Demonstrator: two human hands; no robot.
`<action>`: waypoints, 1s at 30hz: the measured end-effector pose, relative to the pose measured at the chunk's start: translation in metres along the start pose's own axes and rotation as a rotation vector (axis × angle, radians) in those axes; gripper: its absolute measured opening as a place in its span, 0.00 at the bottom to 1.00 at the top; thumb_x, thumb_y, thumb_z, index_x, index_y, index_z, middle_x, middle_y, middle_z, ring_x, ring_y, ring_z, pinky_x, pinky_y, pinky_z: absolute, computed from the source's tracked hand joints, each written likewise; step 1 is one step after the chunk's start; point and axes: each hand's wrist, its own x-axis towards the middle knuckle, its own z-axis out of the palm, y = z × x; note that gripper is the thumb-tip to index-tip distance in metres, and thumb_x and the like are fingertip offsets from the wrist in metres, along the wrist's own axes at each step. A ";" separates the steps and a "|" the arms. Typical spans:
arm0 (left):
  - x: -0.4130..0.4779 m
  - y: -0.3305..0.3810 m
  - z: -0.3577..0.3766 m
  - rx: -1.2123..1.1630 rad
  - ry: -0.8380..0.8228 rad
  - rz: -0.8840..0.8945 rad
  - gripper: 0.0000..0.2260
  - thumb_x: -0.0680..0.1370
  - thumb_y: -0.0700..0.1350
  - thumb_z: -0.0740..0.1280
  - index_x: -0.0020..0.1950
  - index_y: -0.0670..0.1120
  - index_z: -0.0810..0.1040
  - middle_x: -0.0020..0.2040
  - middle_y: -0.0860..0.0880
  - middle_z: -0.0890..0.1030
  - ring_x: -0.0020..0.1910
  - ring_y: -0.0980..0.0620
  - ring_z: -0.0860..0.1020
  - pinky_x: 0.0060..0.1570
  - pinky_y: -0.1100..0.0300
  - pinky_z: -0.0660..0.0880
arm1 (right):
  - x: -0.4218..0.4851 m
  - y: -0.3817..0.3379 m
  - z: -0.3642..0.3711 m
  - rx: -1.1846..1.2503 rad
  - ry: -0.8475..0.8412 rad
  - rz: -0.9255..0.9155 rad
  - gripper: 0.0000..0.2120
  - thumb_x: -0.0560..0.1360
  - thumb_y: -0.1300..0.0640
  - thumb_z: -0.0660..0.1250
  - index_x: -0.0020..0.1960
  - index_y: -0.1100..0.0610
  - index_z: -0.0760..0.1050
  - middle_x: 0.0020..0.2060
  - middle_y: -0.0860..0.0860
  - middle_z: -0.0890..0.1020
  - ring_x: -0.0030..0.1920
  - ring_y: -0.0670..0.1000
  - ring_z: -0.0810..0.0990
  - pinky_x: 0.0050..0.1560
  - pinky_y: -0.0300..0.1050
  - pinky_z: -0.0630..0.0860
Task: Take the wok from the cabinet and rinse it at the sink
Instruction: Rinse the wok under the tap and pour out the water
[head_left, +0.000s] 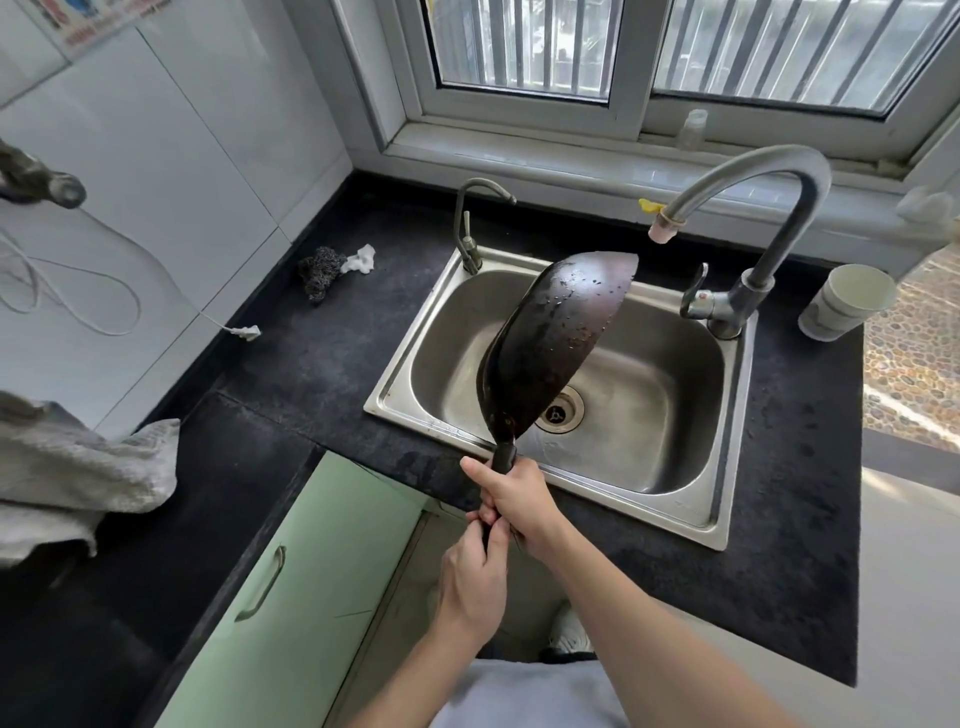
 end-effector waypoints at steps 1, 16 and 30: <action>0.000 0.001 -0.001 0.006 0.003 0.013 0.25 0.73 0.67 0.51 0.45 0.49 0.76 0.41 0.40 0.81 0.45 0.34 0.78 0.35 0.51 0.68 | 0.000 0.000 0.000 0.003 -0.006 -0.005 0.20 0.78 0.55 0.72 0.34 0.58 0.66 0.24 0.54 0.67 0.21 0.49 0.68 0.40 0.52 0.81; -0.005 -0.009 0.004 -0.009 0.007 0.013 0.17 0.78 0.57 0.59 0.52 0.46 0.80 0.44 0.41 0.84 0.46 0.38 0.81 0.38 0.50 0.73 | -0.003 0.010 -0.009 -0.132 0.005 -0.044 0.17 0.72 0.55 0.75 0.30 0.55 0.71 0.24 0.54 0.75 0.24 0.54 0.76 0.38 0.58 0.74; -0.009 -0.010 0.015 0.027 0.003 0.034 0.13 0.81 0.51 0.62 0.48 0.42 0.79 0.44 0.40 0.84 0.47 0.38 0.80 0.34 0.59 0.66 | -0.009 0.015 -0.023 -0.094 0.038 -0.081 0.21 0.77 0.53 0.73 0.29 0.56 0.69 0.24 0.54 0.73 0.24 0.53 0.76 0.35 0.50 0.78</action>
